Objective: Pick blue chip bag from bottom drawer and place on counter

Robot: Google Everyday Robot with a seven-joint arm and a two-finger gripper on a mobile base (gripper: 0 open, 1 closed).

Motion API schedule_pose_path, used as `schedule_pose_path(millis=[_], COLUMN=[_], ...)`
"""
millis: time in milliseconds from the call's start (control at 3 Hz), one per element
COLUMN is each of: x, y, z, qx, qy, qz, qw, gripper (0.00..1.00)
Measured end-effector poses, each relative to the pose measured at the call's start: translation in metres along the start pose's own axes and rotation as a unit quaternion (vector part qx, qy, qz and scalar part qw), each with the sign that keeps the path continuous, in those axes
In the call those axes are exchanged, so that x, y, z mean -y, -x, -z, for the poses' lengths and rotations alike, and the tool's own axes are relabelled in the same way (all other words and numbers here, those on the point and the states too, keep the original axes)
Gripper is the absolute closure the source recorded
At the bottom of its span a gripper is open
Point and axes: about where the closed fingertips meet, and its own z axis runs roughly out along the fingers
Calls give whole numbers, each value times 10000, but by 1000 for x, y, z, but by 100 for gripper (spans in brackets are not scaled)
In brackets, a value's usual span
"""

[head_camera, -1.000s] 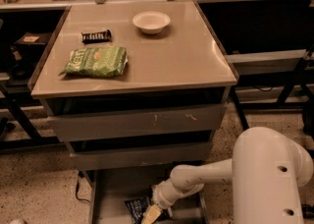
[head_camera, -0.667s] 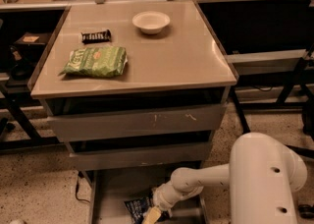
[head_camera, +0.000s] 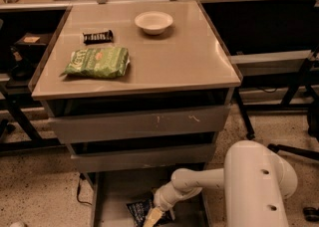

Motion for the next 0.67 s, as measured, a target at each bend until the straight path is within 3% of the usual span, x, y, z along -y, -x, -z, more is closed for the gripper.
schedule_pose_path(millis=[667], x=[22], y=[-8], z=[-25], qx=[-35], qy=[166], qz=[144], qw=[9998], gripper=[0])
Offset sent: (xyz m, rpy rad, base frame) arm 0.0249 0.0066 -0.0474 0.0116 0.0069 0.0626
